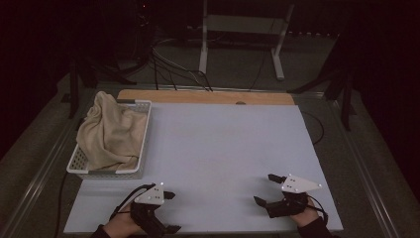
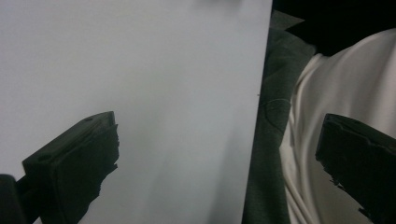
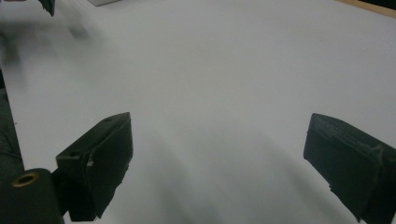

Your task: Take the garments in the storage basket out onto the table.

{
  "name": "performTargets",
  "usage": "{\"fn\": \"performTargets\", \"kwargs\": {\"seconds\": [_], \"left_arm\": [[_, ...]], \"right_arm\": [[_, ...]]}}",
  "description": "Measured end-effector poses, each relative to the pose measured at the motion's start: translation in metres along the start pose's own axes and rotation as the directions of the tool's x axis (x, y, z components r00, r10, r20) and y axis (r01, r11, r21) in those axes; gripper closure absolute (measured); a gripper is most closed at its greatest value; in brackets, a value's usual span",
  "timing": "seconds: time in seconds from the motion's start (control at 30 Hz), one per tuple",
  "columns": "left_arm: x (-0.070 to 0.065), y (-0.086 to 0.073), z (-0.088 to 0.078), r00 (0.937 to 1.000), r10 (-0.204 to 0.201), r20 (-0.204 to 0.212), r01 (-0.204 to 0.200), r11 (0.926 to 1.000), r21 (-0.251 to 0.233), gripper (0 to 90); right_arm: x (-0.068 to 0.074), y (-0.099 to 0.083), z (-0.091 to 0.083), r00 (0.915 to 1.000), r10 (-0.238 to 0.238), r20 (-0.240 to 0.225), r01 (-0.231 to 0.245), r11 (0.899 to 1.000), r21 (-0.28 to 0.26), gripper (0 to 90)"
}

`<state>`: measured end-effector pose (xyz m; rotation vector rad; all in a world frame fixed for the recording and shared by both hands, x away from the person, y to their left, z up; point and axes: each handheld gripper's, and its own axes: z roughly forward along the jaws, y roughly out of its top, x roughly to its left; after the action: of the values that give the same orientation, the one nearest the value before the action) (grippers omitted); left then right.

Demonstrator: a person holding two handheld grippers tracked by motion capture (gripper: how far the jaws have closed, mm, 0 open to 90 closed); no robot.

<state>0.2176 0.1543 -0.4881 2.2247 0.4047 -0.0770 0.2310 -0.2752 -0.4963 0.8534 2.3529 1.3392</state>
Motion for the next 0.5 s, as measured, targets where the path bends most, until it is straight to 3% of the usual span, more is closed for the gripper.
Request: {"fn": "performTargets", "kwargs": {"seconds": [0.5], "left_arm": [[0.002,0.021,-0.018,0.9996,0.025,0.01,-0.025,0.9997,-0.004,0.3]], "right_arm": [[0.002,0.002,-0.002,0.9999,-0.002,-0.013,0.002,1.0,-0.011,8.5]]}}
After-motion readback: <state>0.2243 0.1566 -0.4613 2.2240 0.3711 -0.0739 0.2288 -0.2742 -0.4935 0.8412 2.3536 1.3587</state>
